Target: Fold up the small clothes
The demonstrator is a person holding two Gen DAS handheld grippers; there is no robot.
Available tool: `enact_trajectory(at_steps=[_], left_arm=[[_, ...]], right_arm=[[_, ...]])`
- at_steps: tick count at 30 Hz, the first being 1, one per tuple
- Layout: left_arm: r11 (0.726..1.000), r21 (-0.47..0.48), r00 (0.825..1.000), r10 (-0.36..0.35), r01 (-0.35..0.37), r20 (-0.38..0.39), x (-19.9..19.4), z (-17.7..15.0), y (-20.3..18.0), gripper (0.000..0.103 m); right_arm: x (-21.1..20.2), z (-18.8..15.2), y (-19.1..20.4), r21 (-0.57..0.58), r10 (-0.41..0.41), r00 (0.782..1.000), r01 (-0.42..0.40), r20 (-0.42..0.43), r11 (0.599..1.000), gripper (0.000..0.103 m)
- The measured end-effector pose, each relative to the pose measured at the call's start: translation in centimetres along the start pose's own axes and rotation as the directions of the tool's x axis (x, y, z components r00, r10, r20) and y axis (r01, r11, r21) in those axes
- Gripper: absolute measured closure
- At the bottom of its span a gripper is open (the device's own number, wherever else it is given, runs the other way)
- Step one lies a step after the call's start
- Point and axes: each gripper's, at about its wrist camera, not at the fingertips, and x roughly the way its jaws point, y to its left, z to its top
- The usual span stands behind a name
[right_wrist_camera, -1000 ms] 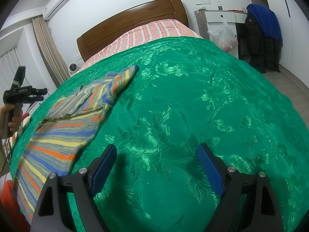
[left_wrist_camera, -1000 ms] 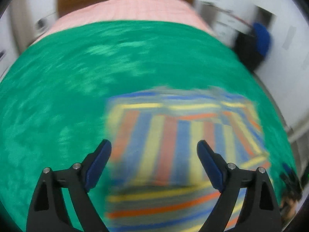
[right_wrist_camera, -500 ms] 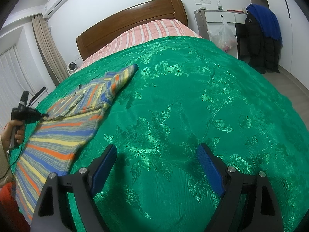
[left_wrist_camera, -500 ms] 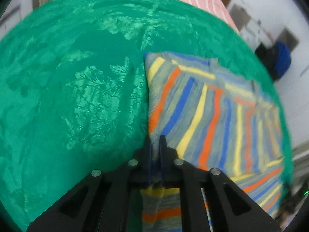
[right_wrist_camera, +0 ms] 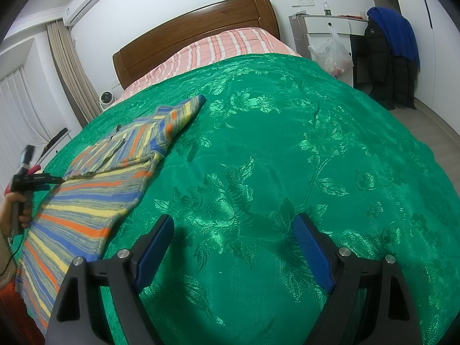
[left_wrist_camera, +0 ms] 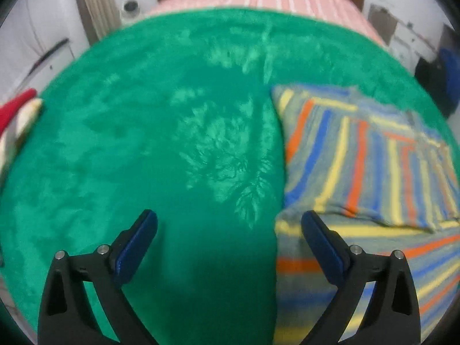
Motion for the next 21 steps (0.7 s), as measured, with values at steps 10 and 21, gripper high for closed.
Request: enact_trajectory(at_steps=[10, 21], left_arm=[[0.998, 0.035, 0.973, 0.041, -0.051, 0.228, -10.8, -2.2, 2.5, 0.002], [0.996, 0.019, 0.957, 0.077, -0.086, 0.279, -12.9, -2.6, 3.6, 0.002]], right_arm=[[0.2, 0.1, 0.5, -0.022, -0.034, 0.999, 0.033, -0.012, 0.999, 0.019], [0.5, -0.1, 0.9, -0.05, -0.073, 0.997, 0.072, -0.028, 0.996, 0.018]])
